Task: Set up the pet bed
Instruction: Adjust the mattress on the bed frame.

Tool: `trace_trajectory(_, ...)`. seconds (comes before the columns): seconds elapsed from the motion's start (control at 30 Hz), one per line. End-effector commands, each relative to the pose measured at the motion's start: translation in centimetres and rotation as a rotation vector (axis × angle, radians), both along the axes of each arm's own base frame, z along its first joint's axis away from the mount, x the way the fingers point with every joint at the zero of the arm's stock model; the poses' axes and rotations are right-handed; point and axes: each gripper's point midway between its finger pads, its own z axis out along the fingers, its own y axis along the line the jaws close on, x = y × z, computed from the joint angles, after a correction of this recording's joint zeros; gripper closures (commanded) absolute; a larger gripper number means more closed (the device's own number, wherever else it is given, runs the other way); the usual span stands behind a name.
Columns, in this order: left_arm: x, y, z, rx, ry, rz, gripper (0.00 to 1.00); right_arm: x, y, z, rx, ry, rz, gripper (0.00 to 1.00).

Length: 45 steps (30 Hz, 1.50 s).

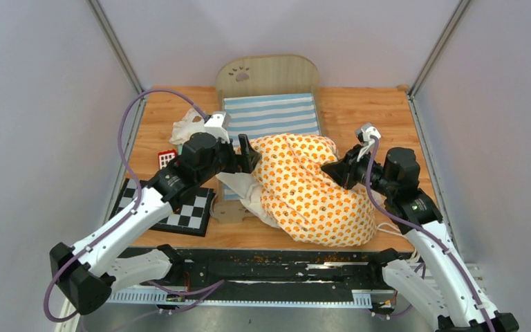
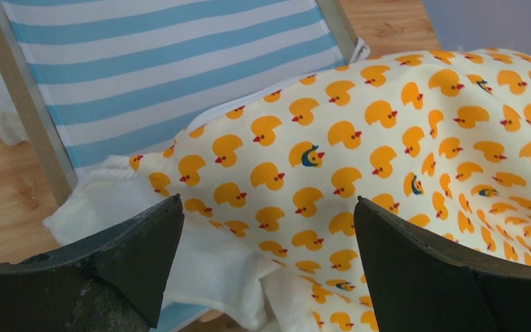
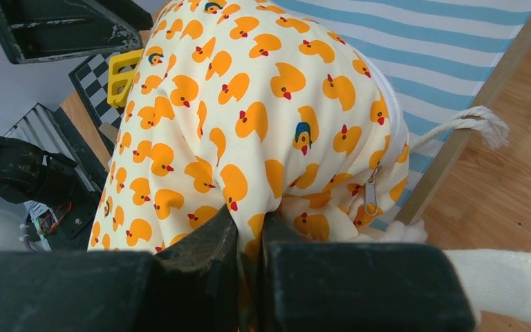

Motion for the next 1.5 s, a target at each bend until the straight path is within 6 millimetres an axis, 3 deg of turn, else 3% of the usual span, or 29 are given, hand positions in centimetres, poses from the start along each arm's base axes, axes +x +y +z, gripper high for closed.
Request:
trace_trajectory(0.0, 2.8, -0.7, 0.3, -0.107, 0.021, 0.137, 0.0, -0.5, 0.2, -0.6, -0.018, 0.002, 0.029, 0.9)
trace_trajectory(0.23, 4.0, -2.2, -3.3, -0.119, 0.128, 0.169, 0.02, -1.3, 0.2, -1.0, -0.017, 0.012, 0.041, 0.87)
trace_trajectory(0.33, 4.2, -3.2, -4.2, -0.139, 0.143, 0.14, 0.26, -1.3, 0.2, -0.8, -0.015, 0.012, 0.038, 0.84)
trace_trajectory(0.43, 4.4, -4.1, -3.9, -0.163, 0.138, 0.107, 0.53, -0.9, -0.3, 0.0, -0.025, 0.01, -0.001, 0.68)
trace_trajectory(0.57, 4.7, -5.1, -1.3, -0.187, 0.077, 0.052, 0.86, 0.5, -2.4, 3.5, -0.034, -0.036, -0.161, 0.4)
trace_trajectory(0.63, 4.8, -5.5, 0.5, -0.188, 0.029, 0.016, 0.98, 1.4, -3.7, 6.1, -0.024, -0.064, -0.261, 0.32)
trace_trajectory(0.73, 4.6, -6.1, 3.7, -0.208, -0.058, -0.051, 1.0, 2.7, -5.3, 8.7, -0.022, -0.054, -0.388, 0.2)
trace_trajectory(0.87, 3.7, -7.0, 8.4, -0.218, -0.188, -0.169, 1.0, 5.2, -6.0, 9.4, -0.072, 0.056, -0.487, 0.07)
trace_trajectory(1.0, 2.8, -7.0, 11.6, -0.198, -0.271, -0.226, 1.0, 6.8, -5.9, 9.7, -0.092, 0.118, -0.516, 0.0)
trace_trajectory(1.1, 2.6, -6.3, 12.3, -0.183, -0.294, -0.214, 1.0, 7.2, -6.0, 8.7, -0.102, 0.169, -0.532, 0.0)
trace_trajectory(1.23, 2.3, -5.9, 12.3, -0.173, -0.3, -0.21, 1.0, 7.9, -6.4, 5.0, -0.11, 0.264, -0.547, 0.0)
trace_trajectory(1.47, 2.0, -6.1, 11.7, -0.17, -0.287, -0.232, 1.0, 10.8, -6.3, 2.3, 0.079, 0.316, -0.417, 0.0)
